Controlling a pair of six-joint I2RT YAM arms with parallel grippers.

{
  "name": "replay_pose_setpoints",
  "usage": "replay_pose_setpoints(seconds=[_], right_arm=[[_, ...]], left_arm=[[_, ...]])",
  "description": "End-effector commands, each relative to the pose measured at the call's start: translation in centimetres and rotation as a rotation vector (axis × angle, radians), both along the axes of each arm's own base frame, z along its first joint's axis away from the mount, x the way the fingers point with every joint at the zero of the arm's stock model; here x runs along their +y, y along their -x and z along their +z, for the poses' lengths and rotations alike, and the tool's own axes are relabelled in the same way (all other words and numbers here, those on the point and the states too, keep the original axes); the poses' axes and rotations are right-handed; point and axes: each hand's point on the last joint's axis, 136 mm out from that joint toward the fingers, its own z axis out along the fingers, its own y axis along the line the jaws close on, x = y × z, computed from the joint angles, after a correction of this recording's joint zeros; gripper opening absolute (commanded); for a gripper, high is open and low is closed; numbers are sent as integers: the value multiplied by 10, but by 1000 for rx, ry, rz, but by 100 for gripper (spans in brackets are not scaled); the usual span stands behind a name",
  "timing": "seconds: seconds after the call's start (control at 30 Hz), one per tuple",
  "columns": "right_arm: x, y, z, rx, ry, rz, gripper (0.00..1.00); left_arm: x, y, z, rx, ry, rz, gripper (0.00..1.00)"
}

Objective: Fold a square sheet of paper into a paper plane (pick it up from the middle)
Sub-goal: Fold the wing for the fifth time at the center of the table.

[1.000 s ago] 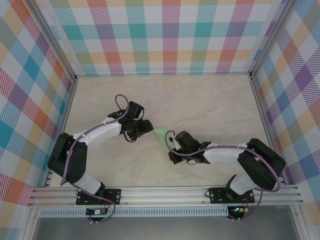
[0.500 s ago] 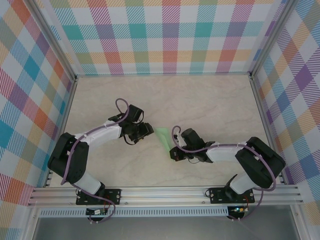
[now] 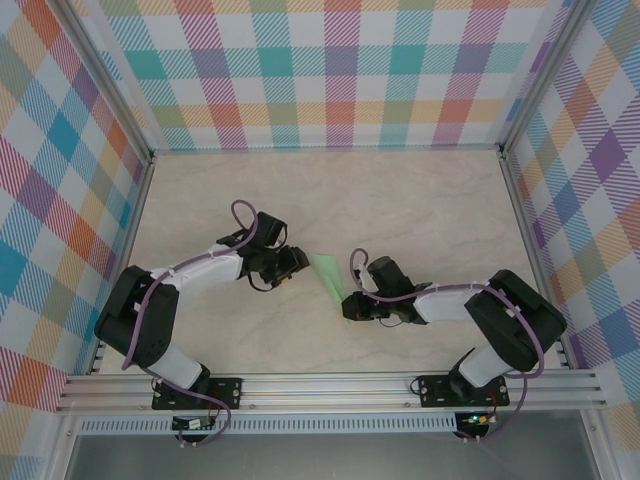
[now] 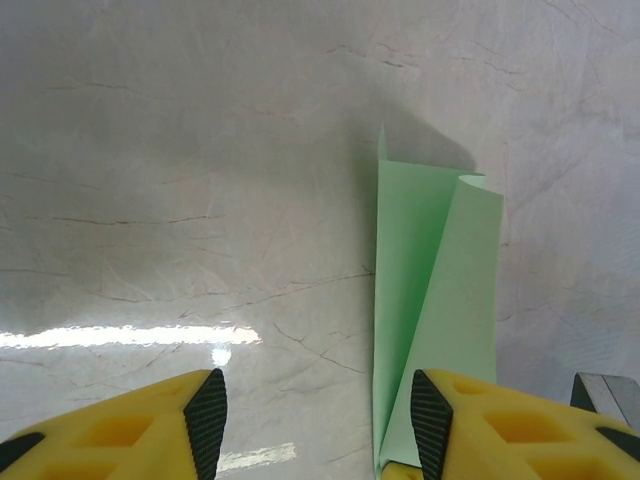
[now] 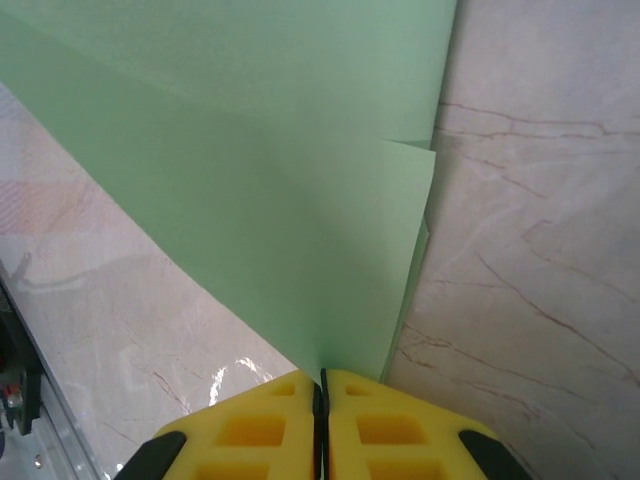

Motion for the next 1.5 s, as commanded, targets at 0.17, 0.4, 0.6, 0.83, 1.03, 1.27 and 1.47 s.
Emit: replay_pose_setpoints(seconds=[0.17, 0.4, 0.6, 0.83, 1.03, 1.27, 1.47], right_arm=[[-3, 1, 6, 116, -115, -26, 10], [-8, -1, -4, 219, -127, -60, 10], [-14, -1, -14, 284, -107, -89, 10], [-20, -2, -21, 328, -76, -119, 10], [-24, -3, -25, 342, -61, -137, 10], [-25, -2, -27, 356, -59, -148, 10], [-25, -2, -28, 358, -60, -148, 10]], left_arm=[[-18, 4, 11, -76, 103, -44, 48], [-35, 7, 13, -126, 187, -81, 41], [-49, 10, 19, -174, 244, -127, 39], [-78, 15, 29, -223, 332, -225, 37], [-105, 26, 42, -266, 396, -319, 37], [-120, 32, 32, -262, 382, -376, 38], [-126, 28, 24, -255, 376, -384, 39]])
